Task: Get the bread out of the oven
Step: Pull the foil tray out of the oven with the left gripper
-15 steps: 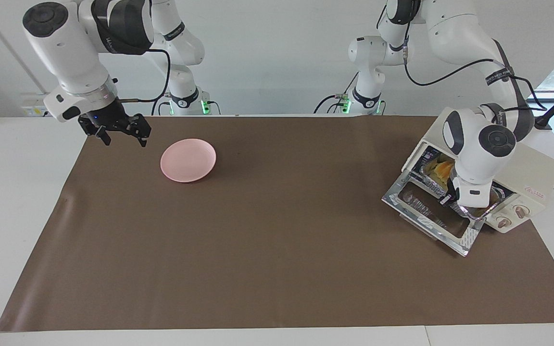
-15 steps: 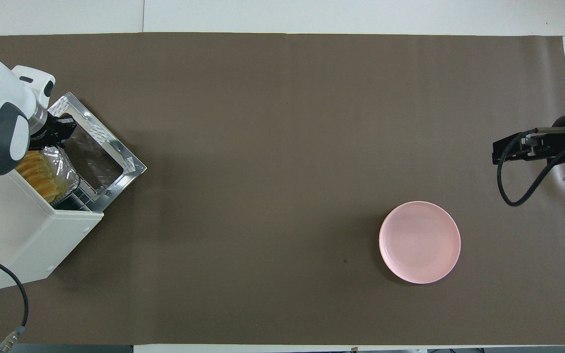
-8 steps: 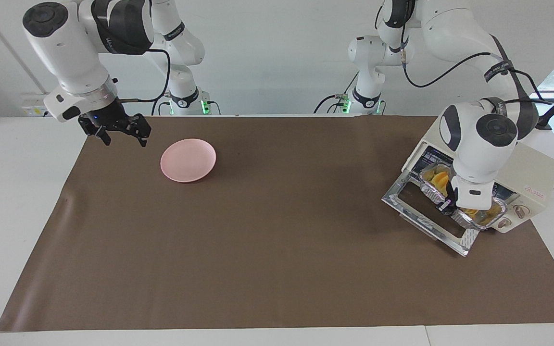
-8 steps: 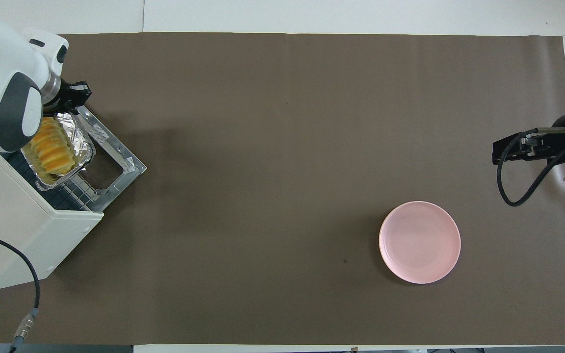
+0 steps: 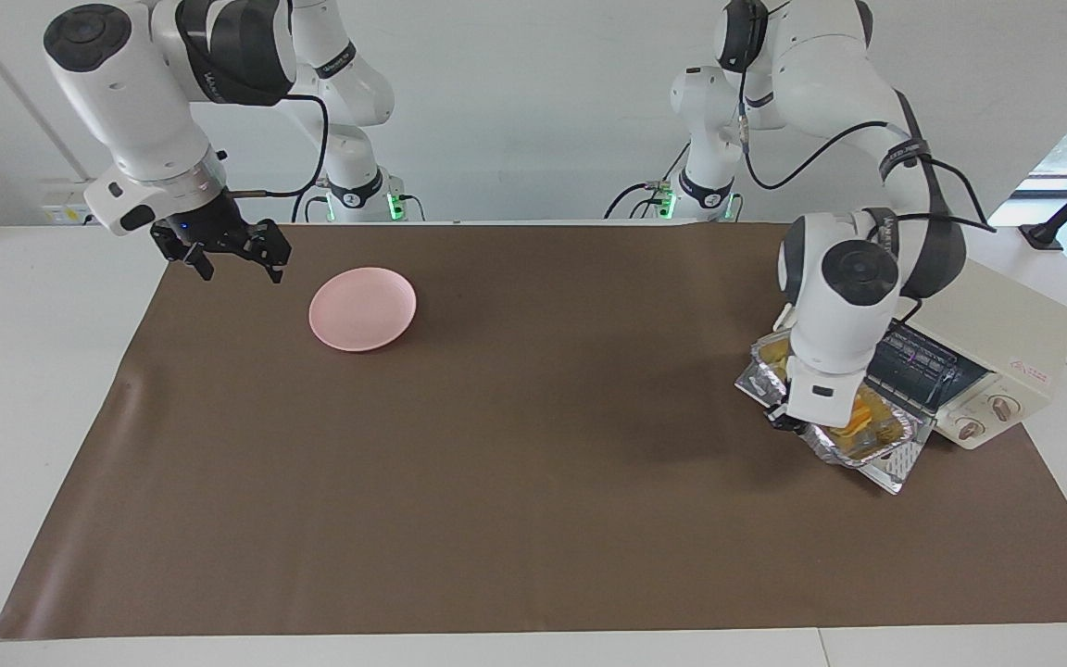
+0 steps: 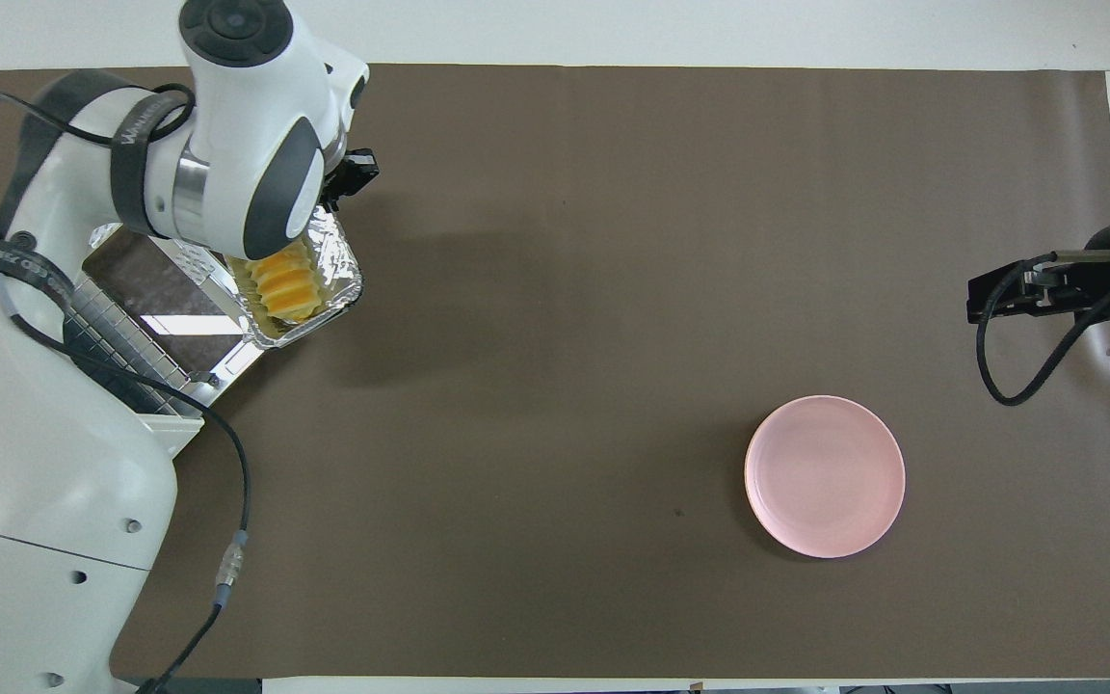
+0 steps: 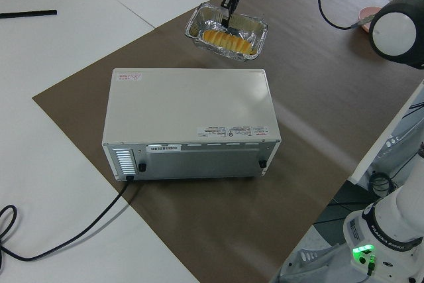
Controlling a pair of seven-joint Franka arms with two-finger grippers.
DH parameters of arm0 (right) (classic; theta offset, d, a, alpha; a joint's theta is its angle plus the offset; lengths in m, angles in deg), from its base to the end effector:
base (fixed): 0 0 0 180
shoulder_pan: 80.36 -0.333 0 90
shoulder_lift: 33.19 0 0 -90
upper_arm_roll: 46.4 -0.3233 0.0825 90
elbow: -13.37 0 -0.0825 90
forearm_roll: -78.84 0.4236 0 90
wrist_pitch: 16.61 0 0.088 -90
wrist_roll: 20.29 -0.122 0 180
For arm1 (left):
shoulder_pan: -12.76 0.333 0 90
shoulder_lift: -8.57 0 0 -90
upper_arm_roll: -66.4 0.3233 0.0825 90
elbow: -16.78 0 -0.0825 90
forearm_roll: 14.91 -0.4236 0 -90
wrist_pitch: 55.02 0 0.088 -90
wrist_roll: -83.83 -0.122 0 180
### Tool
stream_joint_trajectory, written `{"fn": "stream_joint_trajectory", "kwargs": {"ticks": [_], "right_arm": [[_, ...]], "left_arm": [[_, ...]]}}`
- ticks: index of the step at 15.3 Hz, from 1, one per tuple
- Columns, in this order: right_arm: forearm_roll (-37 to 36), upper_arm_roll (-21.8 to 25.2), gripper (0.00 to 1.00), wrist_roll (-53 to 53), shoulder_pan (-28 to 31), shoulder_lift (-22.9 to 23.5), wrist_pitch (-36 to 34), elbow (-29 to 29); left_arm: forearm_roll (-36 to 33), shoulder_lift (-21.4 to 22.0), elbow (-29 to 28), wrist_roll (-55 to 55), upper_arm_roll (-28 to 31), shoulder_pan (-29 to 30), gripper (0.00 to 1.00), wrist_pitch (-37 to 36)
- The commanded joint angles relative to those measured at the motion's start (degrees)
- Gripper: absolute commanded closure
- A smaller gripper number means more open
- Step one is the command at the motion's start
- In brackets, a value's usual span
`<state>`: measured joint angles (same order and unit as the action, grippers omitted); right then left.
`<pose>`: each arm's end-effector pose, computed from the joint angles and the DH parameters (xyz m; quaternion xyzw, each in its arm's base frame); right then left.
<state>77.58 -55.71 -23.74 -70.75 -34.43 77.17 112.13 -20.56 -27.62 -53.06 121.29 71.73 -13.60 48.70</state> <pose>0.5861 -0.0049 0.5568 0.9989 -0.0317 -0.0324 0.0136 0.7166 -0.2830 0.3846 -0.9895 -0.1217 -0.0204 0.0748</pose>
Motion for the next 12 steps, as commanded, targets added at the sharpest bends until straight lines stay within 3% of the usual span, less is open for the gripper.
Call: {"fn": "stream_joint_trajectory", "kwargs": {"ticks": [1, 5, 12], "right_arm": [[-0.5, -0.4, 0.0, 1.1, 0.6, -1.1, -0.4, 1.0], [-0.5, -0.4, 0.0, 1.1, 0.6, -1.1, -0.4, 0.9], [-0.5, -0.4, 0.0, 1.1, 0.6, -1.1, -0.5, 0.9]], "left_arm": [[0.9, -1.7, 3.3, 3.9, 1.2, -6.1, 1.0, -2.6], [0.9, -2.6, 2.6, 6.2, 1.3, -14.9, 1.0, -2.1], [6.1, -4.8, 3.7, 6.9, 1.0, -20.9, 1.0, 3.6]]}}
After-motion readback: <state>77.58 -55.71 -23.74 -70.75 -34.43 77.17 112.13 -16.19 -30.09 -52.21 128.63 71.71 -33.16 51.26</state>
